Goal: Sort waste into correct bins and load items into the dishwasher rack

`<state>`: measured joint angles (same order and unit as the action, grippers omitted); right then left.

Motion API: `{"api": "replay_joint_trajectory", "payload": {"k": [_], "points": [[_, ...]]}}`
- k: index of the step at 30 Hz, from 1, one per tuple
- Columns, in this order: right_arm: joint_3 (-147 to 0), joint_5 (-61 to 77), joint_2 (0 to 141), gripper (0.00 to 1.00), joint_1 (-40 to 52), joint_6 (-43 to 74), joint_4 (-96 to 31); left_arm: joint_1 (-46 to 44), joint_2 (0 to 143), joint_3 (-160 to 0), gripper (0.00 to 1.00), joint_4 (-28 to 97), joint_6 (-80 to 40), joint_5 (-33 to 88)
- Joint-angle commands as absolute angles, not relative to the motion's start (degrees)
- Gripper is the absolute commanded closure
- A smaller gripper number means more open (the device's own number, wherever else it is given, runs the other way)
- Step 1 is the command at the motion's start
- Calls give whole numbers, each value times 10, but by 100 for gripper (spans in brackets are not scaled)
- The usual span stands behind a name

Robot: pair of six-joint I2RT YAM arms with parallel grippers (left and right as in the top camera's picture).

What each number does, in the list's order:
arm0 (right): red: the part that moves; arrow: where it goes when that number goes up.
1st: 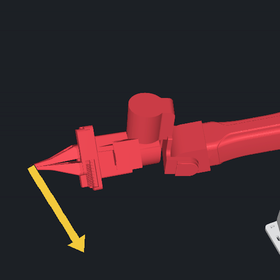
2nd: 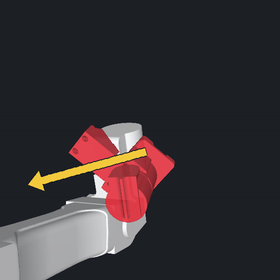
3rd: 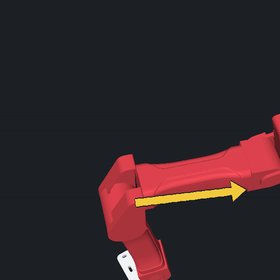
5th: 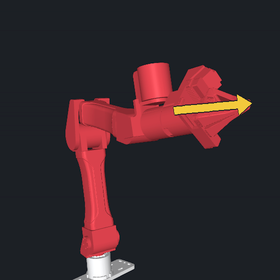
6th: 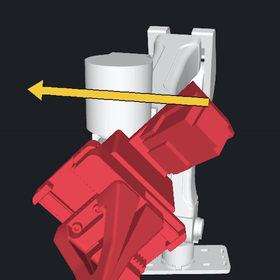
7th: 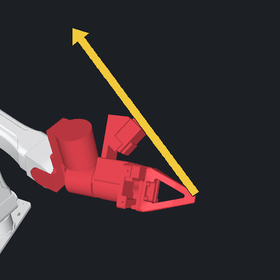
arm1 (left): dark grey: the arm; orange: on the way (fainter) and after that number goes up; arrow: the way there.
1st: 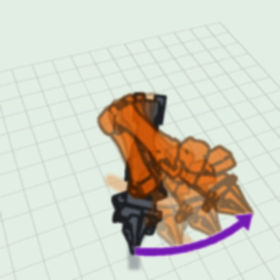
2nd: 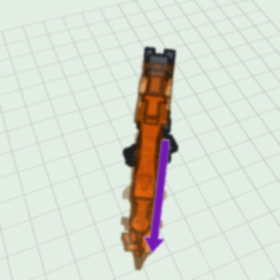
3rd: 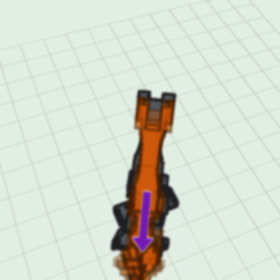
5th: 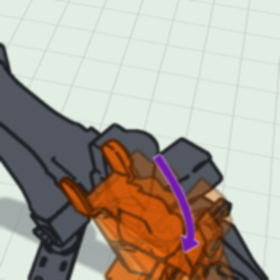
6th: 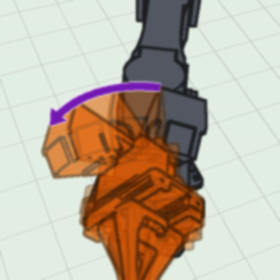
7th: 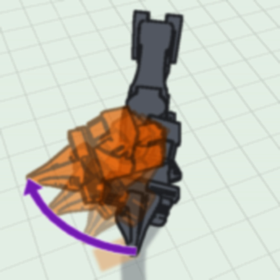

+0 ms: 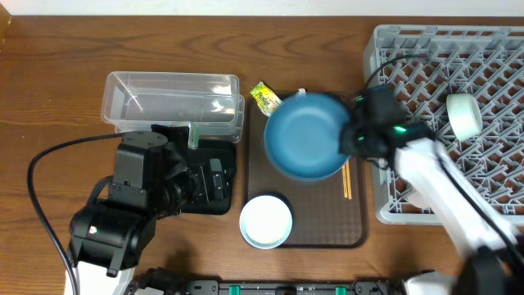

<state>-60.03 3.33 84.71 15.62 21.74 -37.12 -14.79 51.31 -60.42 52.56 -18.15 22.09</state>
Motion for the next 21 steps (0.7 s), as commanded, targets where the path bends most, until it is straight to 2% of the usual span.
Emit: {"api": "replay_joint_trajectory", "payload": {"k": [1,7,9,12,16,21], "points": [[-608,-73,740,99,145,113,-371,-148,512,-618,11,527,-176,218],[-607,-559,628,99,131,132,-315,-148,512,-618,11,527,-176,217],[-607,-632,625,99,109,126,-271,-148,512,-618,11,527,-176,217],[-607,-647,630,99,63,53,-206,-148,512,-618,11,527,-176,218],[-607,-648,652,99,-9,17,-159,-148,512,-618,11,527,-176,218],[-607,-648,731,99,-123,-61,-105,-148,512,-618,11,527,-176,218]]}}
